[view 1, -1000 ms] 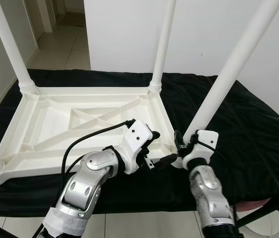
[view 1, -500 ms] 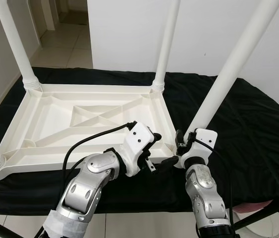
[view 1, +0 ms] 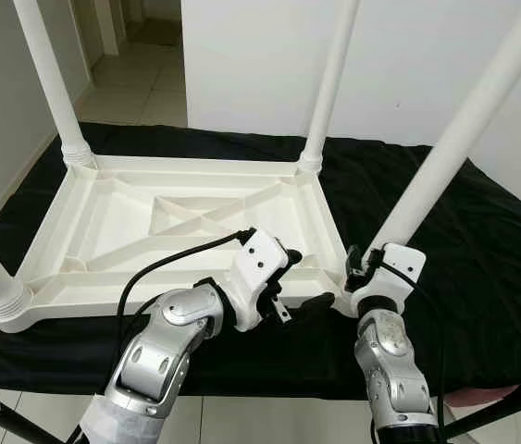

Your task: Building children table

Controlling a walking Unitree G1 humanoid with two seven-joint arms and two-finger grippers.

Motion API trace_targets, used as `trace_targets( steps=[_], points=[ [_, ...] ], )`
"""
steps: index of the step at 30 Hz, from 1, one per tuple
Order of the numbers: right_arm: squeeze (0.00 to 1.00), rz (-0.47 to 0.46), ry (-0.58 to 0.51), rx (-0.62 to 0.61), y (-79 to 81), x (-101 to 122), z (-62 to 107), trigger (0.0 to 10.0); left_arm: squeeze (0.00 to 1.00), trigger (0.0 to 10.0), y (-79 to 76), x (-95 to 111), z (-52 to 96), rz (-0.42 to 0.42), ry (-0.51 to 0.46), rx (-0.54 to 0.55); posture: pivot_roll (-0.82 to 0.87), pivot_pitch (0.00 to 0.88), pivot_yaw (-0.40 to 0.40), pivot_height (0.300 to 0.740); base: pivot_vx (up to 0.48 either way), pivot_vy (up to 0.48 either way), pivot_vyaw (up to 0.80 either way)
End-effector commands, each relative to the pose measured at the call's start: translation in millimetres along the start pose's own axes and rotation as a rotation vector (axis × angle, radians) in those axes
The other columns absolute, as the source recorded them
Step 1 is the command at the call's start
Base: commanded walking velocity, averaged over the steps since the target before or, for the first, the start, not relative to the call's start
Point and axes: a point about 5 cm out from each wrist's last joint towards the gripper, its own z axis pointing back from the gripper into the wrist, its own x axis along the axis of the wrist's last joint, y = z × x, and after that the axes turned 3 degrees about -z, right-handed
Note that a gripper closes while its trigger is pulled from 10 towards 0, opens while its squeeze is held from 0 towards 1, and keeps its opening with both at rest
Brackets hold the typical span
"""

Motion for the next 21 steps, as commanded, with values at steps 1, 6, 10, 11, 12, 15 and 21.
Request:
trace_targets(
  steps=[1,6,10,11,12,15,21],
  points=[
    [0.0,-0.096,0.05,-0.05,3.6,-12,8.2,10.0,0.0,10.0,1.9,0,0.1,-0.006,0.011,0.076,-0.06,0.0,-0.049,0.74,0.0,0.0,0.0],
    [0.0,0.01,-0.045,0.16,14.8,-12,21.0,10.0,0.0,10.0,2.8,0,0.6,-0.01,0.014,0.074,-0.06,0.0,-0.042,0.74,0.0,0.0,0.0],
    [0.0,0.077,-0.058,0.186,12.0,-16,22.6,10.0,0.0,10.0,3.5,0,1.0,-0.012,0.015,0.074,-0.06,0.0,-0.037,0.74,0.0,0.0,0.0],
    [0.0,0.082,-0.04,0.178,6.9,-21,22.8,10.0,0.0,10.0,3.5,1,1.1,-0.013,0.014,0.073,-0.06,0.0,-0.037,0.74,0.0,0.0,0.0],
    [0.0,0.083,-0.027,0.17,3.2,-25,23.0,10.0,0.0,10.0,3.5,1,1.2,-0.014,0.014,0.073,-0.06,0.0,-0.037,0.74,0.0,0.0,0.0],
    [0.0,0.077,-0.015,0.166,0.8,-27,22.6,10.0,0.0,10.0,3.7,1,1.3,-0.015,0.014,0.073,-0.06,0.0,-0.035,0.74,0.0,0.0,0.0],
    [0.0,-0.014,0.029,0.122,-2.5,-30,18.5,10.0,0.0,10.0,4.2,1,1.1,-0.018,0.013,0.072,-0.06,0.0,-0.032,0.74,0.0,0.0,0.0]
  ],
)
